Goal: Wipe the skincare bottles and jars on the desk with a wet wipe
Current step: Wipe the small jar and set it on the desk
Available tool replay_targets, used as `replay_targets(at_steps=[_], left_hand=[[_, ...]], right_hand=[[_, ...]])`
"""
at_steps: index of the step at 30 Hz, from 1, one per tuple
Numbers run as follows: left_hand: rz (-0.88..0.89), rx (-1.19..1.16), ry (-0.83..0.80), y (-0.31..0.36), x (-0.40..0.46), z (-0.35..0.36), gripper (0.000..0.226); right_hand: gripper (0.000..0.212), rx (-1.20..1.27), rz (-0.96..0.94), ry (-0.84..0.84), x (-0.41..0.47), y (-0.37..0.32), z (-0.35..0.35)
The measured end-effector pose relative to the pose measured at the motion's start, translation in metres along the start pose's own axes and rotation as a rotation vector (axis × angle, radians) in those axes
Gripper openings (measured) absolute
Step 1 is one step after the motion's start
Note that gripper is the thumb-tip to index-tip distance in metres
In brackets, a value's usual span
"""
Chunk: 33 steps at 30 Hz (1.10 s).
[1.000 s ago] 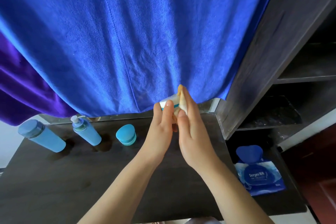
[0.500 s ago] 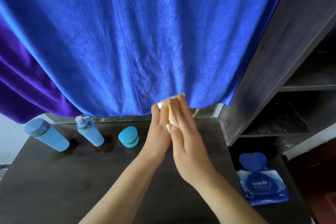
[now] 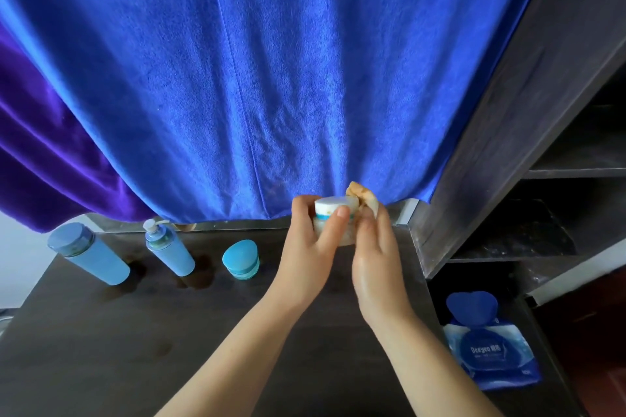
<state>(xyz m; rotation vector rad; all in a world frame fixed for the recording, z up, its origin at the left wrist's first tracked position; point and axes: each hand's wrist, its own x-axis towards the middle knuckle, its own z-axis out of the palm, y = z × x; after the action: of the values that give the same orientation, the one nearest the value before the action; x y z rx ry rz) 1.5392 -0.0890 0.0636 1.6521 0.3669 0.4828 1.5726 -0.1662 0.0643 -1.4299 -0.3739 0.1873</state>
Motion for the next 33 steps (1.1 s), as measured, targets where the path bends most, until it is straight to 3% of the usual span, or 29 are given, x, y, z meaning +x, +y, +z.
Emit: replay_targets(at_steps=[3, 5, 9, 13, 15, 19, 25, 27, 31, 33], left_hand=[[0.021, -0.099, 0.006, -0.001, 0.002, -0.001, 0.028], [0.001, -0.16, 0.04, 0.0, 0.006, -0.001, 0.034], [-0.022, -0.142, 0.085, 0.003, 0.008, -0.001, 0.025], [-0.045, -0.254, 0.083, -0.001, 0.004, -0.002, 0.04], [-0.078, -0.301, 0.105, -0.001, 0.005, 0.001, 0.036], [-0.082, -0.191, 0.214, -0.001, 0.01, 0.0, 0.019], [-0.148, -0.253, 0.059, 0.01, 0.004, 0.01, 0.034], [-0.178, -0.305, 0.063, 0.006, 0.004, 0.012, 0.033], [-0.187, -0.368, 0.048, 0.001, -0.002, 0.013, 0.046], [-0.21, -0.401, 0.047, 0.004, -0.002, 0.013, 0.049]], right_hand=[[0.026, 0.168, 0.141, -0.017, 0.009, -0.001, -0.005], [0.03, 0.118, 0.045, -0.088, 0.002, -0.003, -0.001], [0.041, -0.143, -0.217, -0.149, -0.011, 0.001, 0.01], [0.036, 0.139, 0.055, -0.164, 0.005, -0.005, 0.001], [0.039, 0.236, 0.157, -0.226, 0.008, -0.005, -0.002], [0.041, -0.012, -0.088, -0.172, -0.005, 0.0, 0.007], [0.045, -0.352, -0.316, -0.064, -0.002, 0.002, 0.006], [0.042, -0.303, -0.271, -0.048, 0.0, -0.003, 0.008], [0.032, 0.017, 0.067, -0.042, 0.019, -0.009, -0.004], [0.033, -0.011, 0.046, -0.1, 0.017, -0.011, -0.006]])
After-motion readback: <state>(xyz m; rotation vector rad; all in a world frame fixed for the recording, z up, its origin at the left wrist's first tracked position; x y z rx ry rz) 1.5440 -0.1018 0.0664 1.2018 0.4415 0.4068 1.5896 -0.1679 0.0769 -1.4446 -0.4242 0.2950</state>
